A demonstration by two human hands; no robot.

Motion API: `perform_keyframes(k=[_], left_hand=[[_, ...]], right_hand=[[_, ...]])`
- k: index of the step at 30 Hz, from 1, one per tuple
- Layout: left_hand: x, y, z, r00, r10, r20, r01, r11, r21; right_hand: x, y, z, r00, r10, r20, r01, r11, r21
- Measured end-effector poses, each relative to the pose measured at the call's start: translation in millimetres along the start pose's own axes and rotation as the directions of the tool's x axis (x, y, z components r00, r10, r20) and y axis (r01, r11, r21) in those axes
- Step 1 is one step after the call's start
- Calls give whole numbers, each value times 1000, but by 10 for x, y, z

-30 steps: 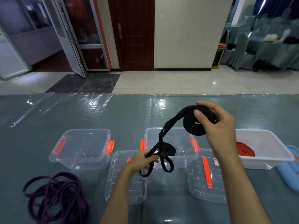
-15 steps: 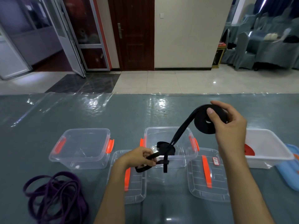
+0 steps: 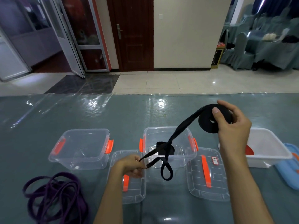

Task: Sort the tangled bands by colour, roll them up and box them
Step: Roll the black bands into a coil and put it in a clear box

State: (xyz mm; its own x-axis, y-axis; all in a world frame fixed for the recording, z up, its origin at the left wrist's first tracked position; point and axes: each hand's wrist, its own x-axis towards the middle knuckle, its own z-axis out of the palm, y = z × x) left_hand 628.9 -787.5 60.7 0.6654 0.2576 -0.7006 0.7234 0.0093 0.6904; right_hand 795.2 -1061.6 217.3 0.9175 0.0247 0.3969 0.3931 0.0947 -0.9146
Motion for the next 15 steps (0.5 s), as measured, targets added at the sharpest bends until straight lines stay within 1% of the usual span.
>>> perform_keyframes(k=[2, 4, 6, 9, 11, 15], left_hand=[[27, -33, -25, 997, 39, -74, -46, 994, -101], [36, -39, -54, 982, 121, -142, -148, 969, -199], [42, -17, -85, 956, 189, -226, -253, 919, -302], [44, 11, -160, 897, 234, -376, -384, 834, -397], [37, 14, -221, 886, 244, -394, -421, 780, -463], [31, 1, -291, 906, 274, -322, -422, 637, -645]], right_hand=[[-11, 0, 14, 1000, 3, 7, -3, 1000, 12], [-18, 0, 33, 1000, 5, 18, -5, 1000, 15], [-20, -1, 51, 1000, 6, 27, -7, 1000, 22], [-25, 2, 62, 1000, 6, 29, -6, 1000, 24], [-22, 5, 60, 1000, 4, 27, -4, 1000, 21], [-20, 4, 73, 999, 4, 34, -5, 1000, 30]])
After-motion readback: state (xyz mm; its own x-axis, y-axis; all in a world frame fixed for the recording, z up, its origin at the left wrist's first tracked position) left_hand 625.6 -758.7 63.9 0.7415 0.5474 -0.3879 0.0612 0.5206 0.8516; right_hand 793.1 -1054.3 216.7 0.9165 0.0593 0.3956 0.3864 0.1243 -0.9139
